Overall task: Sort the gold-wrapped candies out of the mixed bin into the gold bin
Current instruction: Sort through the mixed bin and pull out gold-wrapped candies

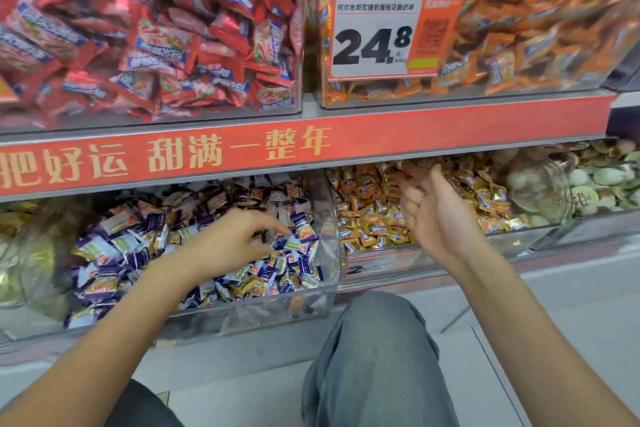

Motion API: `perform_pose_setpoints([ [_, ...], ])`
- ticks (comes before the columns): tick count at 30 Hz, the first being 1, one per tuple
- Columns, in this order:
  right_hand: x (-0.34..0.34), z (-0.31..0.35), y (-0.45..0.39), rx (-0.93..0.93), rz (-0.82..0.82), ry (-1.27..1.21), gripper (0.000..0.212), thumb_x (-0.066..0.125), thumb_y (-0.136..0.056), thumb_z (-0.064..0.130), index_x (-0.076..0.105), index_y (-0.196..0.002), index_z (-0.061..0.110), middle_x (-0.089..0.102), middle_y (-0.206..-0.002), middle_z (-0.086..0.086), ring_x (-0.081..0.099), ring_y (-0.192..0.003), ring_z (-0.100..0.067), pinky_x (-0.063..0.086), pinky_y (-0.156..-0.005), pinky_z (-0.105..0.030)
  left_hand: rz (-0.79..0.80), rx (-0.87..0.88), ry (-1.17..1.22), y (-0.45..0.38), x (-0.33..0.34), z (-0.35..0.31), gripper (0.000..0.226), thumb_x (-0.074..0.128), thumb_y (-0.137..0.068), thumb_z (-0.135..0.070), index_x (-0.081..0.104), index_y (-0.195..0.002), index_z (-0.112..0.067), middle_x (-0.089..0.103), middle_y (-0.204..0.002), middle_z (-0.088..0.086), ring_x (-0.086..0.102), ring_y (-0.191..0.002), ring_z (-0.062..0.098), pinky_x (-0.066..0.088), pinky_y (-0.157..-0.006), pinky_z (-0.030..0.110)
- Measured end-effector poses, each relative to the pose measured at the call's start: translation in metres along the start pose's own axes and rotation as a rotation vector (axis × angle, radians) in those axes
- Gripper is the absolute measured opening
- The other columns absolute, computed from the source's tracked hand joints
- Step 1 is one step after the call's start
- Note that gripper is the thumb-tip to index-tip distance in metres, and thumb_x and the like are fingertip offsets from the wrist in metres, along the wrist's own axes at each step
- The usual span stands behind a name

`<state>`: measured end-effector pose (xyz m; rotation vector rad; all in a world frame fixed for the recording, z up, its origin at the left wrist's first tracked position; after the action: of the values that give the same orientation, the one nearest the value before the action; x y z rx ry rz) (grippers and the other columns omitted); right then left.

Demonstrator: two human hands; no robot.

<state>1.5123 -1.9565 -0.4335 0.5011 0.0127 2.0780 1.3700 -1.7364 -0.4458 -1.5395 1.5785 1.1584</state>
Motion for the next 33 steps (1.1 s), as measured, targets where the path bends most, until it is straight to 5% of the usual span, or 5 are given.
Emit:
perform_pose_setpoints([
  [6, 0.006, -0.013, 0.008, -0.07, -0.006, 0.107, 0.05, 0.025, -0.104, 0.04, 0.029, -0.149, 0.019, 0.044, -0.146, -0.01, 0.033, -0.14, -0.019, 0.02, -0.118, -0.035, 0.337, 0.323, -0.417, -0.023, 0.034, -0.029, 0.067, 0.071, -0.076, -0.041, 0.04, -0.135, -0.044, 0.015, -0.152, 0.002, 0.005, -0.14, 0.022, 0.024, -0.108, 0.048],
  [12, 0.019, -0.022, 0.008, -0.164, -0.062, 0.424, 0.017, 0.041, -0.101, 0.036, 0.057, -0.104, 0.042, 0.061, -0.124, 0.014, 0.051, -0.122, -0.006, 0.035, -0.109, -0.035, 0.384, 0.383, -0.657, -0.008, 0.033, -0.009, 0.033, 0.059, -0.083, -0.043, 0.062, -0.113, -0.029, 0.03, -0.144, -0.004, 0.024, -0.128, 0.027, 0.035, -0.095, 0.041],
  [18, 0.016, -0.021, 0.004, -0.182, -0.097, 0.422, 0.02, 0.043, -0.101, 0.03, 0.06, -0.109, 0.036, 0.066, -0.117, 0.013, 0.055, -0.118, -0.005, 0.04, -0.103, -0.033, 0.172, 0.343, -0.268, 0.011, 0.008, 0.026, 0.018, 0.07, -0.068, -0.036, 0.06, -0.083, -0.031, 0.05, -0.098, -0.018, 0.039, -0.1, 0.007, 0.038, -0.088, 0.031],
  [27, 0.016, -0.021, 0.003, -0.238, -0.12, 0.527, 0.021, 0.048, -0.099, 0.025, 0.061, -0.111, 0.035, 0.066, -0.113, 0.019, 0.055, -0.114, 0.001, 0.041, -0.104, -0.038, 0.047, 0.072, 0.062, 0.026, -0.039, 0.072, 0.042, 0.075, -0.074, -0.018, 0.06, -0.106, -0.041, 0.046, -0.132, -0.024, 0.037, -0.125, -0.009, 0.025, -0.103, 0.012],
  [33, 0.019, -0.019, 0.004, -0.254, -0.109, 0.536, 0.022, 0.048, -0.098, 0.02, 0.063, -0.109, 0.031, 0.066, -0.112, 0.018, 0.056, -0.109, 0.007, 0.042, -0.104, -0.035, 0.206, -0.003, 0.172, 0.034, -0.044, 0.075, 0.053, 0.076, -0.076, -0.028, 0.055, -0.118, -0.052, 0.037, -0.138, -0.035, 0.047, -0.125, -0.001, 0.042, -0.102, 0.032],
])
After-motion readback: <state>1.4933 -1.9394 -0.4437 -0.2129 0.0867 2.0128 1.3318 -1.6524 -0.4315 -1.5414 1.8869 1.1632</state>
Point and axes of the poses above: each hand's wrist, its own y-axis away from the middle knuckle, its own x-axis out of the palm, z = x × y, the point moved 5 cm from there along -y, towards the middle knuckle
